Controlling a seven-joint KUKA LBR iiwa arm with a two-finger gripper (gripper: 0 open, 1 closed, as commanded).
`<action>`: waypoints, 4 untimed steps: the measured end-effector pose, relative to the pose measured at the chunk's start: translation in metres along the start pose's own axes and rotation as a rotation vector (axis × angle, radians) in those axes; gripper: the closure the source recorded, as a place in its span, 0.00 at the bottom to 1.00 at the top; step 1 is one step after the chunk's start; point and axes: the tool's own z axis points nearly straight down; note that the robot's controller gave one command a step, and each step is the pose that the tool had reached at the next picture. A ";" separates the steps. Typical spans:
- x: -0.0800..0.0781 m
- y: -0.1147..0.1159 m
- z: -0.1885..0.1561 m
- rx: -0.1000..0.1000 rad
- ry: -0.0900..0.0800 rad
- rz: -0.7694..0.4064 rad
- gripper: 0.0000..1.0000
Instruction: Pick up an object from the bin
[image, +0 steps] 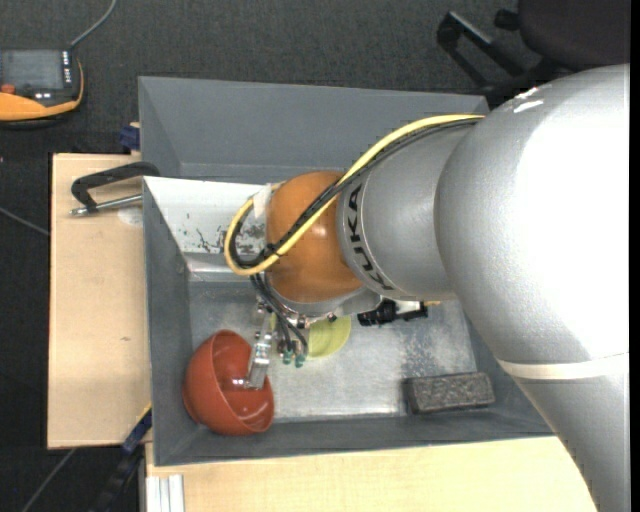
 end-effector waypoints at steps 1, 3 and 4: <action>-0.019 0.005 0.006 -0.004 -0.006 -0.371 0.00; 0.026 -0.030 0.004 -0.014 -0.029 -0.400 0.00; 0.025 -0.026 0.003 -0.017 -0.034 -0.404 1.00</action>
Offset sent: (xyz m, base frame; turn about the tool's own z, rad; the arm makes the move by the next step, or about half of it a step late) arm 0.0180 0.0000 -0.0079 -0.3697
